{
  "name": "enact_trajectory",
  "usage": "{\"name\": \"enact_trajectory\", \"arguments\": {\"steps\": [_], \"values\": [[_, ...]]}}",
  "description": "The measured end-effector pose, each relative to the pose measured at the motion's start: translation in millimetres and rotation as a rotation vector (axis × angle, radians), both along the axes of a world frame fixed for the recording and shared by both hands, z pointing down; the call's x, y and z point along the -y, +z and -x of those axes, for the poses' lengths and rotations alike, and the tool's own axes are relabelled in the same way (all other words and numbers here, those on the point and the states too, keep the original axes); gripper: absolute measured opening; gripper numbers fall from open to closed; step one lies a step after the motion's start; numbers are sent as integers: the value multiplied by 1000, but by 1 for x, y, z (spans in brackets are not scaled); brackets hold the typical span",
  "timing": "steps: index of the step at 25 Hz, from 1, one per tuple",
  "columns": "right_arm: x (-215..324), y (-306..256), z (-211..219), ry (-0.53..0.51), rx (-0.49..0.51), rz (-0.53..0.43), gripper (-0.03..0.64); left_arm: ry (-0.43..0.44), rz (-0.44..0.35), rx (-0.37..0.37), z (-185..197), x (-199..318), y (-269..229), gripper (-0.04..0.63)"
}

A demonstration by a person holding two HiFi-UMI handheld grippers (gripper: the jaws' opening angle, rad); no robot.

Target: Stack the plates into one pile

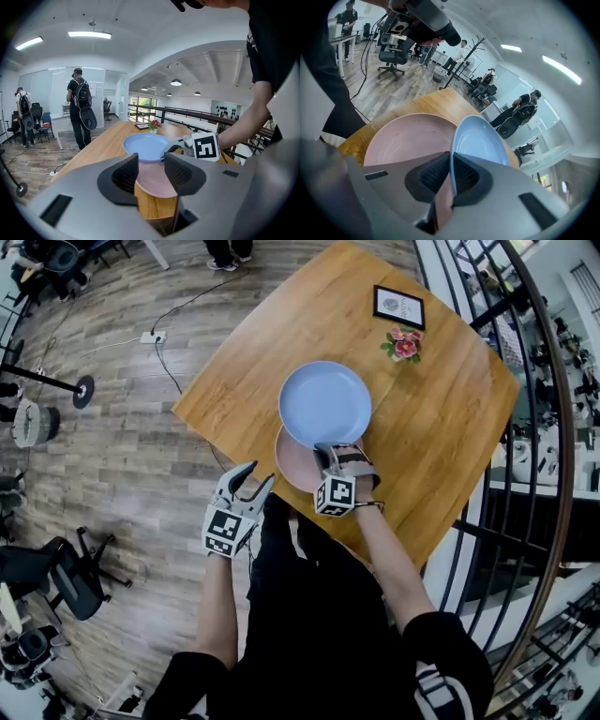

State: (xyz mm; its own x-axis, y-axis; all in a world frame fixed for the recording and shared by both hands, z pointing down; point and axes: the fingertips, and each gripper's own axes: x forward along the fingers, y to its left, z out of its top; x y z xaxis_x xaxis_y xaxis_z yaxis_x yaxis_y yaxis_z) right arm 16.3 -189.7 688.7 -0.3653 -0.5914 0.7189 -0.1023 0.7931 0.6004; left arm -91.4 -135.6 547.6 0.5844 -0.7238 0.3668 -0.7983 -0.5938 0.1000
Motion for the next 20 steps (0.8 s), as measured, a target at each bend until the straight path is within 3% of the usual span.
{"name": "enact_trajectory", "arguments": {"steps": [20], "values": [[-83,26,-11,-78,-11,59,23,-32,5,42,-12,-41,-2,189]]}}
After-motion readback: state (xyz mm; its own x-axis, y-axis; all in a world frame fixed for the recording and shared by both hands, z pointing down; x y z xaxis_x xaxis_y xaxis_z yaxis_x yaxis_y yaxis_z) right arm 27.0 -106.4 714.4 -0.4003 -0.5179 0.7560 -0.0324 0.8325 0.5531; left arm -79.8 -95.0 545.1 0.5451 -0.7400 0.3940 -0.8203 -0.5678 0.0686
